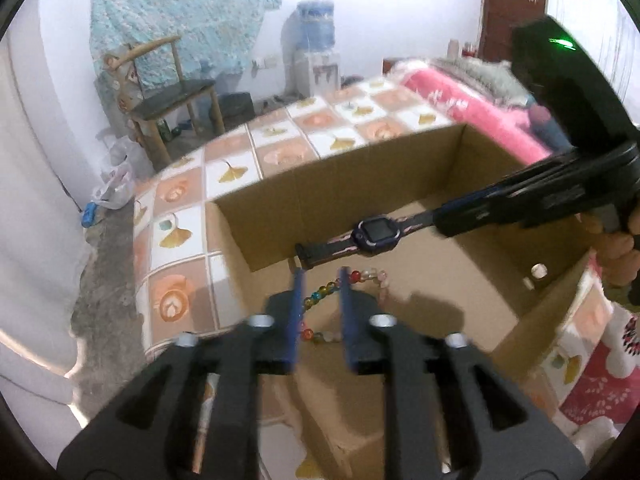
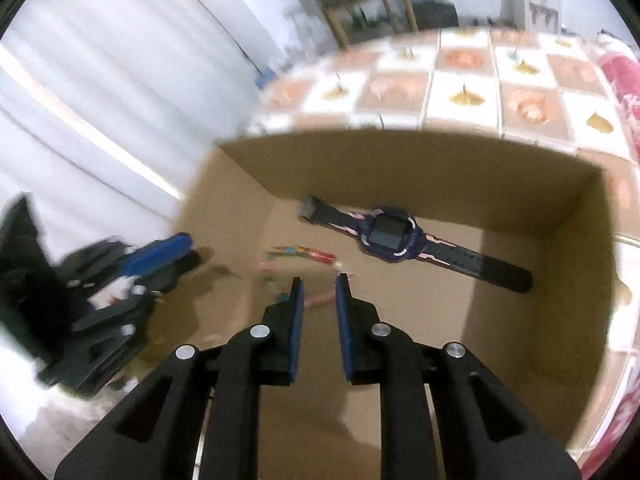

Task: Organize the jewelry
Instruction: 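Lower the bead bracelet into the box and open the left tool, then withdraw the left tool from the box toward the remaining jewelry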

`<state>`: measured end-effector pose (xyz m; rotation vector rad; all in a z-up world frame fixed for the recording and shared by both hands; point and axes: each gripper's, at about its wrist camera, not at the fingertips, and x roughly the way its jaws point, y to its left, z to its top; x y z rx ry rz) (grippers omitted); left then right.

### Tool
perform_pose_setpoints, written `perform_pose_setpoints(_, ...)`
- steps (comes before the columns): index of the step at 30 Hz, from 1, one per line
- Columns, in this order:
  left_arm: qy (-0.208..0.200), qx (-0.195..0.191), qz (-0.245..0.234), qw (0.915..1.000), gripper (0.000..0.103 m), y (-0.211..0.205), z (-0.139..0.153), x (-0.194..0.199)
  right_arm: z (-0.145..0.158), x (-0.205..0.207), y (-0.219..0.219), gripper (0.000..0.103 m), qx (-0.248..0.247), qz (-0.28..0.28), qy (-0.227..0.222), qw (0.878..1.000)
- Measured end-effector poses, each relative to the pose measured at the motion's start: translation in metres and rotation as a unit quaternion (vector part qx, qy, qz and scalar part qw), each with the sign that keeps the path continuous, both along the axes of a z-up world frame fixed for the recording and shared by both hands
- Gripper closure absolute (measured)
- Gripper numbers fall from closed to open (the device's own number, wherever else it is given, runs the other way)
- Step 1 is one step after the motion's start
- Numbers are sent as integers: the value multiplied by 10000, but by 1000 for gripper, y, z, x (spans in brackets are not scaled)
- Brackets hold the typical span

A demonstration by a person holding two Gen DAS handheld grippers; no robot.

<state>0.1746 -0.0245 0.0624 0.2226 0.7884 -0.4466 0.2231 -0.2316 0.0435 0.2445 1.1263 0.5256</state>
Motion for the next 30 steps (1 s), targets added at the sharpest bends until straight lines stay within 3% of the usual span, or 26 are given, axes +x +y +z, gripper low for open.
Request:
perform_pose_setpoints(2, -226, -231, 11, 9995, 62, 14, 15, -24, 27, -35, -20, 64, 257, -29, -482, 9985)
perform_pose_setpoints(3, -303, -331, 20, 9990, 59, 19, 21, -35, 38, -54, -29, 61, 356, -30, -716, 9968)
perform_pose_setpoints(5, -459, -622, 49, 9970, 38, 35, 30, -59, 50, -85, -43, 49, 506, -5, -1063, 9930)
perform_pose_setpoints(9, -714, -1023, 207, 9920, 19, 61, 27, -110, 41, -149, -69, 37, 1056, 60, -1263, 9863)
perform_pose_setpoints(10, -737, -1043, 219, 9916, 18, 63, 22, -118, 26, -164, -73, 37, 1266, -3, -1129, 9855)
perform_pose_setpoints(13, -462, -786, 357, 9952, 16, 60, -12, -129, -13, -174, -74, 37, 1243, -389, -685, 9891)
perform_pose_setpoints(16, -178, -164, 534, 9983, 16, 45, -46, -118, -48, -167, -73, 37, 1364, -743, -244, 9876)
perform_pose_setpoints(20, -223, 418, 604, 9970, 17, 31, -67, -105, -73, -146, -69, 37, 1391, -1000, 100, 9852)
perform_pose_setpoints(24, -206, 380, 676, 9968, 16, 37, -70, -95, -85, -124, -71, 37, 1572, -1135, 337, 9804)
perform_pose_setpoints(30, -98, 121, 741, 9971, 15, 43, -72, -82, -86, -123, -80, 37, 1837, -1219, 405, 9745)
